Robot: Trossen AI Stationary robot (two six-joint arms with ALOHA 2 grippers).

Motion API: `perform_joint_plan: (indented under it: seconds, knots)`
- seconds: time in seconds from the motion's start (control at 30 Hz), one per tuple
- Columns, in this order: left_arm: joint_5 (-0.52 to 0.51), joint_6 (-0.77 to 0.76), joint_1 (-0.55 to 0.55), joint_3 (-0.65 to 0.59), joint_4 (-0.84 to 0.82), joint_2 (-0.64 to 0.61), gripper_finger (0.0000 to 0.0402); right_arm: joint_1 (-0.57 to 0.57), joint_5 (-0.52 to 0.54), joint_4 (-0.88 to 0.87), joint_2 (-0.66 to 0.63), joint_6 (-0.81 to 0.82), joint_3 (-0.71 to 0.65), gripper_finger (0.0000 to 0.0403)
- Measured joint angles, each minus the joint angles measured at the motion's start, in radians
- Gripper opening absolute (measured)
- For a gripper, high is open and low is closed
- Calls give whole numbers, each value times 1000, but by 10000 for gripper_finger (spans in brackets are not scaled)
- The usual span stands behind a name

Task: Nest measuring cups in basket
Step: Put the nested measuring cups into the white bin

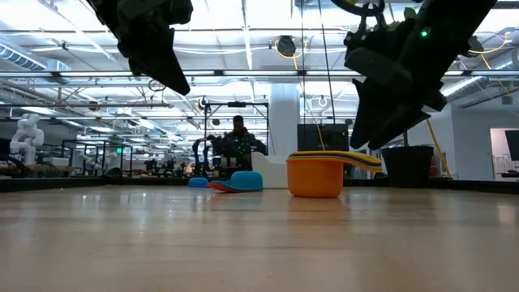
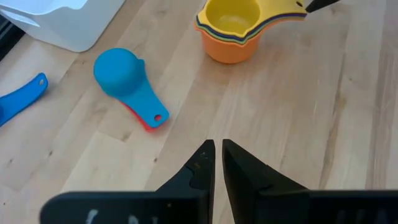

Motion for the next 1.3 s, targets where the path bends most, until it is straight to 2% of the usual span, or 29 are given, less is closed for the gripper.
perform_joint_plan:
  seconds: [0.2, 0.37, 0.47, 0.63, 0.93, 1.1, 1.3]
  knots:
    - [0, 0, 0, 0, 0, 0, 35, -29, -107, 73, 0, -110, 0, 268]
    - [0, 0, 0, 0, 0, 0, 35, -59, -104, 46, 0, -101, 0, 316]
    - [0, 0, 0, 0, 1, 0, 35, -82, -110, 49, 11, -93, 0, 331]
    - [0, 0, 0, 0, 0, 0, 35, -115, -155, 53, 50, -96, -1, 323]
    - [-1, 3, -2, 0, -1, 0, 35, -119, -132, 73, 53, -166, -1, 314]
    - [0, 3, -2, 0, -1, 0, 35, -119, -130, 108, 53, -255, -1, 313]
    - [-1, 3, -2, 0, -1, 0, 35, -119, -155, 128, 48, -439, -1, 313]
